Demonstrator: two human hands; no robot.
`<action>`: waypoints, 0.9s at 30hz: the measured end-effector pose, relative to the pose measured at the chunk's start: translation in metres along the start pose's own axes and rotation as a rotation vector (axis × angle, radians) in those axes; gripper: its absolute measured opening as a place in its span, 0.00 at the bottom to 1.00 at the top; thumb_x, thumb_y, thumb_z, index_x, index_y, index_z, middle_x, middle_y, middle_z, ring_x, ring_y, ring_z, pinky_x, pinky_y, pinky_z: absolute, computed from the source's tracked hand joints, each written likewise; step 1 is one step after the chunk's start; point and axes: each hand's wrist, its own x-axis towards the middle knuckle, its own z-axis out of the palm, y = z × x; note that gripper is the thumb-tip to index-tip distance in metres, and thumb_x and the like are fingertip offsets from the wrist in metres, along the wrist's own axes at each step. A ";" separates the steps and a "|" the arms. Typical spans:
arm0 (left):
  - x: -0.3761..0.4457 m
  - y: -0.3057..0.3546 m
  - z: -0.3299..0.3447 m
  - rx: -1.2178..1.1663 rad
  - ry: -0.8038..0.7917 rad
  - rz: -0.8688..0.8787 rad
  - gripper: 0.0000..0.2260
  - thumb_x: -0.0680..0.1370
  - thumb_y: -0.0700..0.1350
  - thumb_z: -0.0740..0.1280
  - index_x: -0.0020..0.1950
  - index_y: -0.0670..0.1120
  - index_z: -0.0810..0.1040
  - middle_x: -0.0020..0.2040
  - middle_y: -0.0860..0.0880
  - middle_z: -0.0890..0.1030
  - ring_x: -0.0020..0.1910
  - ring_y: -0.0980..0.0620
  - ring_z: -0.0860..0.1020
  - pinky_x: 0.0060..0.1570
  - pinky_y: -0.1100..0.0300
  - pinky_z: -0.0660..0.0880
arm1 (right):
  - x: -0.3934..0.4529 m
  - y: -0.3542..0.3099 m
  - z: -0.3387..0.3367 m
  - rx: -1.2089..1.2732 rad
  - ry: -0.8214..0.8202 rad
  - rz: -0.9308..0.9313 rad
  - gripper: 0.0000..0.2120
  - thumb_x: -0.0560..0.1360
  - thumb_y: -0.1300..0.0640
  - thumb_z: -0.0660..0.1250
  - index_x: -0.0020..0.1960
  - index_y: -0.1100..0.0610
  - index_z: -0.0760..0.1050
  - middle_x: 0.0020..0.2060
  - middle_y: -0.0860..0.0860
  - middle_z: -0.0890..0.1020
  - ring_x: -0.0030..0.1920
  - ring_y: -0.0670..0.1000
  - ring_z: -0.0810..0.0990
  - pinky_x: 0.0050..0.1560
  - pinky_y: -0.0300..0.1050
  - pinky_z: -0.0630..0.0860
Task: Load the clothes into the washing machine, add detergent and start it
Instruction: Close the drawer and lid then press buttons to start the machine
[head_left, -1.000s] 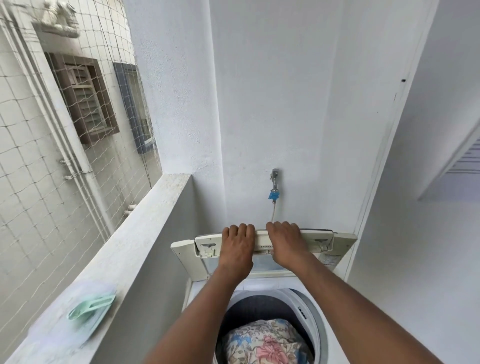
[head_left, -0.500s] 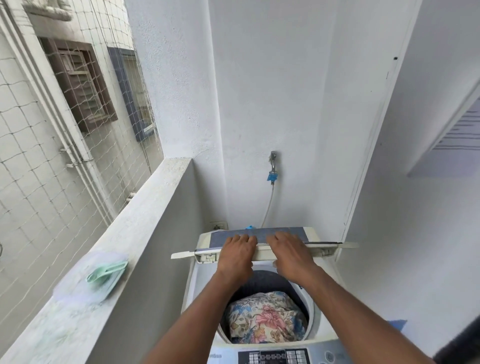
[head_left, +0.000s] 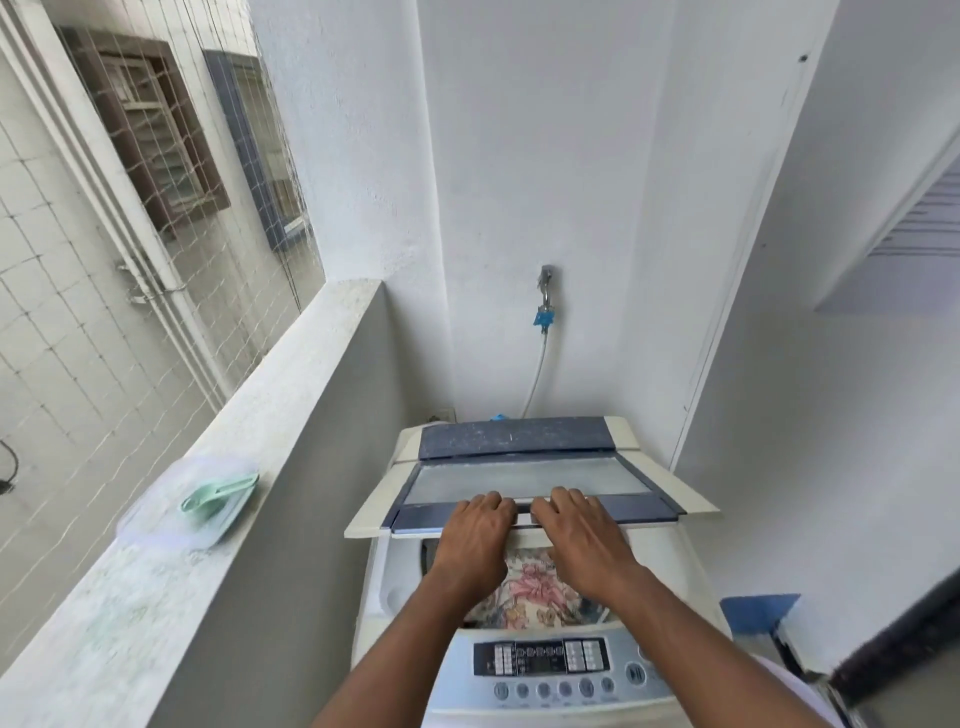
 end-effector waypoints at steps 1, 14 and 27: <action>-0.004 0.002 0.005 -0.013 -0.012 -0.003 0.20 0.74 0.37 0.67 0.66 0.47 0.74 0.60 0.47 0.77 0.60 0.44 0.75 0.58 0.53 0.68 | -0.004 -0.001 0.004 0.009 -0.017 0.000 0.20 0.74 0.61 0.73 0.62 0.51 0.71 0.56 0.52 0.75 0.56 0.56 0.76 0.56 0.50 0.72; -0.061 0.025 0.069 -0.108 -0.082 -0.069 0.13 0.83 0.46 0.64 0.68 0.48 0.74 0.63 0.48 0.77 0.63 0.44 0.75 0.64 0.52 0.70 | -0.053 -0.003 0.078 0.127 -0.106 -0.052 0.11 0.85 0.47 0.58 0.63 0.51 0.70 0.57 0.52 0.74 0.57 0.55 0.74 0.61 0.52 0.73; -0.086 0.025 0.129 -0.237 0.001 -0.079 0.20 0.78 0.43 0.59 0.70 0.43 0.73 0.63 0.45 0.77 0.61 0.43 0.74 0.67 0.53 0.70 | -0.071 -0.008 0.137 0.174 -0.052 0.054 0.10 0.83 0.49 0.60 0.61 0.51 0.75 0.52 0.51 0.75 0.51 0.54 0.74 0.57 0.52 0.75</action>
